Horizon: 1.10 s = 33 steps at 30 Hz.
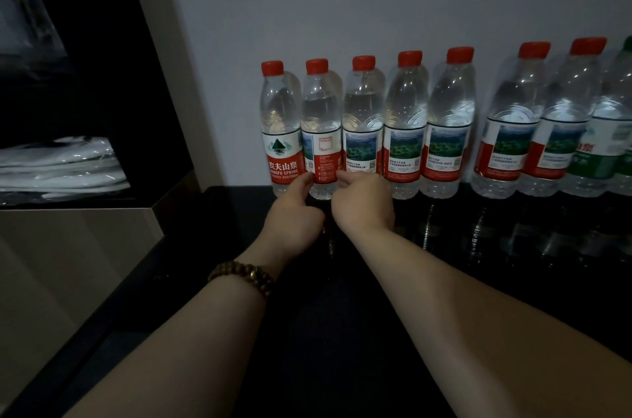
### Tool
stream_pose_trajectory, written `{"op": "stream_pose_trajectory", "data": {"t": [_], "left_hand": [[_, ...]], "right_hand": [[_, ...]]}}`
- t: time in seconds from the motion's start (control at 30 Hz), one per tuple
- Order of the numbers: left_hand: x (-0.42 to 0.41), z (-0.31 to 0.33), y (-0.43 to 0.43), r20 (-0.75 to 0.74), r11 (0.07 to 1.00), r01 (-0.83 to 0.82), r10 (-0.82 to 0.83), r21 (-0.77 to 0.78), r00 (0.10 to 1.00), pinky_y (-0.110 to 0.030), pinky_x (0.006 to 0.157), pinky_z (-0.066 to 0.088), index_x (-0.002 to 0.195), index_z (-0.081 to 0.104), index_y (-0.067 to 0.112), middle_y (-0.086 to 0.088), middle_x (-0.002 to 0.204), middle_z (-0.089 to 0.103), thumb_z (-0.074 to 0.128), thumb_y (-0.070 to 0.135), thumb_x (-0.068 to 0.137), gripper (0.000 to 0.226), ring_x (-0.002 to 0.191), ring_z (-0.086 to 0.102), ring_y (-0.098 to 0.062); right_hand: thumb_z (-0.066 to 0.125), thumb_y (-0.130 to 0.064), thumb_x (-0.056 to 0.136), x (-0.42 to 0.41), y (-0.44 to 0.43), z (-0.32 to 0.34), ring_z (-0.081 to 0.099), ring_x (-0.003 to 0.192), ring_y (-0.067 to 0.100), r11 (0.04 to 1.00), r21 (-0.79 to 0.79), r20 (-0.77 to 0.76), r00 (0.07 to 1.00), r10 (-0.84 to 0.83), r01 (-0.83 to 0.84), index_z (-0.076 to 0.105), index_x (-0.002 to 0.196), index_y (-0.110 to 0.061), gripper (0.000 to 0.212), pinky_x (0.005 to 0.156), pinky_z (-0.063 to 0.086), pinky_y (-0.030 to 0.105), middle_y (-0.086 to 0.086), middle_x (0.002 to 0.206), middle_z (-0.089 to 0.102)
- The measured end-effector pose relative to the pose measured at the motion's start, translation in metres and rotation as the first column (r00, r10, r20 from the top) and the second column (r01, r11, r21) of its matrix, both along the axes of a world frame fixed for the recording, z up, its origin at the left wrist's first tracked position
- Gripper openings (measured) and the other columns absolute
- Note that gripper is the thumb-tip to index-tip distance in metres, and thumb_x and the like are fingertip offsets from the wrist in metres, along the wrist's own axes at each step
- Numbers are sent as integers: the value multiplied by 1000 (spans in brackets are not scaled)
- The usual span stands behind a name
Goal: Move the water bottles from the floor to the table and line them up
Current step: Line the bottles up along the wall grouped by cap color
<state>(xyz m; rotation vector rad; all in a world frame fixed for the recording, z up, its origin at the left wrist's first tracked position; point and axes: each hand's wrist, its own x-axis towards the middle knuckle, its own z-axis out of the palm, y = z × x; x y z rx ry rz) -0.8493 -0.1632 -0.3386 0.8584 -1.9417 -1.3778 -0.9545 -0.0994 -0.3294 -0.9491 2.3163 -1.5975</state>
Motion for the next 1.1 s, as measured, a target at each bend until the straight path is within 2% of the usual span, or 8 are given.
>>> {"op": "stream_pose_trajectory", "data": {"t": [0.17, 0.33, 0.47, 0.63, 0.73, 0.83, 0.97, 1.1], "left_hand": [[1, -1, -3, -41, 998, -60, 61, 18, 997, -21, 90, 46, 151, 44, 20, 7, 144, 57, 63, -17, 74, 87, 126, 55, -9], [2, 3, 4, 34, 992, -70, 74, -109, 997, -21, 91, 42, 153, 42, 25, 4, 151, 51, 57, -13, 77, 86, 126, 48, -6], [2, 5, 3, 85, 995, -17, 25, -95, 996, -22, 84, 49, 157, 34, 27, 2, 147, 52, 58, -11, 79, 90, 102, 58, -2], [3, 1, -1, -1, 994, -98, 98, -42, 995, -39, 108, 49, 152, 43, 21, 2, 151, 52, 56, -18, 78, 84, 135, 50, -17], [2, 1, -4, 17, 999, -34, 34, -8, 999, -30, 102, 48, 155, 37, 21, 2, 155, 48, 54, -20, 78, 89, 136, 48, -17], [1, 0, -6, 11, 1000, -27, 27, 4, 1000, -36, 109, 46, 156, 35, 21, 2, 154, 48, 56, -21, 77, 92, 139, 47, -18], [1, -3, -8, -43, 992, -126, 125, -9, 991, -39, 107, 50, 148, 47, 19, 1, 148, 55, 57, -20, 76, 83, 135, 51, -18], [1, -1, -4, 15, 999, -46, 46, -19, 999, -38, 103, 52, 153, 39, 23, 5, 153, 48, 56, -18, 78, 87, 133, 51, -16]], "right_hand": [[59, -11, 88, 1, 2, 0, 68, 115, 20, 1000, -25, 8, 1000, -16, 16, 70, 130, -28, 46, 97, 57, 37, -4, 126, 73], [61, -13, 90, 0, 0, 0, 67, 116, 20, 999, -29, 12, 1000, -19, 19, 69, 132, -28, 45, 97, 56, 38, -3, 127, 72], [61, -12, 89, -1, 1, -1, 69, 110, 18, 999, -41, 22, 1000, -21, 22, 73, 125, -28, 41, 92, 56, 32, -5, 120, 75], [61, -15, 92, -1, 0, 2, 69, 109, 22, 998, -42, 23, 999, -43, 44, 72, 126, -30, 39, 90, 58, 35, -3, 123, 74], [59, -14, 91, 1, 0, 2, 68, 111, 23, 999, -26, 6, 999, -42, 42, 73, 125, -31, 41, 92, 59, 39, -2, 125, 73], [57, -13, 89, 1, 1, 3, 68, 111, 21, 999, -20, 8, 999, -37, 37, 74, 123, -31, 42, 93, 58, 38, -3, 123, 74], [56, -13, 92, 2, 0, 3, 67, 114, 23, 1000, -19, 21, 1000, -23, 24, 70, 129, -30, 44, 95, 57, 40, -2, 127, 72], [57, -12, 90, 1, 1, 3, 68, 112, 21, 999, -29, 24, 999, -25, 26, 73, 125, -29, 42, 93, 58, 38, -3, 123, 74]]}}
